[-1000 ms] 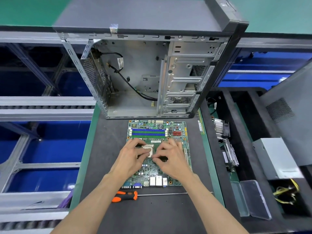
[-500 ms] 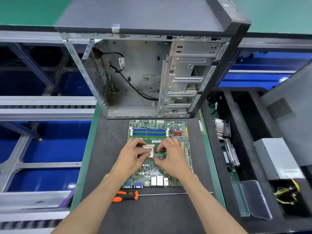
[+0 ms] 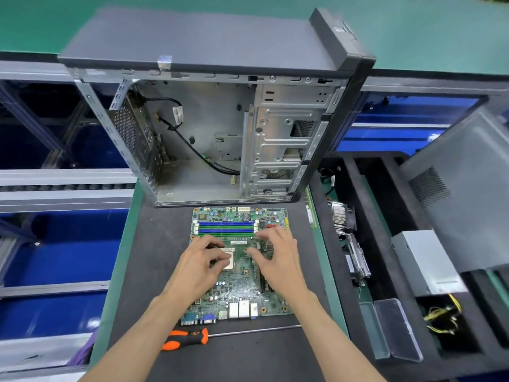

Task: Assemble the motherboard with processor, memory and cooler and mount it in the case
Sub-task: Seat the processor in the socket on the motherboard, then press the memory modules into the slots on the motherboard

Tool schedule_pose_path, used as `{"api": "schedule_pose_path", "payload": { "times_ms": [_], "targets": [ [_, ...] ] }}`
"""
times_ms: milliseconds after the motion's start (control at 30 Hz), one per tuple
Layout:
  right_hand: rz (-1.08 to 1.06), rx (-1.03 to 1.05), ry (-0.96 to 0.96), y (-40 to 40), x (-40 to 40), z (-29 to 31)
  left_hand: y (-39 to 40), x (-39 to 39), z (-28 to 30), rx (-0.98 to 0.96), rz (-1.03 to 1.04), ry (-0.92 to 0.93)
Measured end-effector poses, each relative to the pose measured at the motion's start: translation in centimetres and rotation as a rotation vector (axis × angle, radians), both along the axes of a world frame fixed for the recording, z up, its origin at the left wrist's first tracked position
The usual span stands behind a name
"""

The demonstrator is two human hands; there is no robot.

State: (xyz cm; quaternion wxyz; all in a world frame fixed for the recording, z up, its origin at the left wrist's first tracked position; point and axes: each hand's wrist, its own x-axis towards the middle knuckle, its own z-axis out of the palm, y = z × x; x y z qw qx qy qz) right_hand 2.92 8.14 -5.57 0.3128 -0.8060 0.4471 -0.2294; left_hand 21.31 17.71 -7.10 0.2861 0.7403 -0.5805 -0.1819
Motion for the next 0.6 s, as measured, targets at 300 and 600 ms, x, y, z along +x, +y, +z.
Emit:
{"api": "schedule_pose_path", "payload": {
  "times_ms": [300, 600],
  "targets": [
    [-0.613, 0.087, 0.152, -8.1, -3.2, 0.6, -1.3, -0.8, 0.3, 0.088, 0.063, 0.045],
    [-0.622, 0.208, 0.392, -11.0, -2.1, 0.5, -1.3, -0.9, 0.7, 0.104, 0.068, 0.097]
  ]
}}
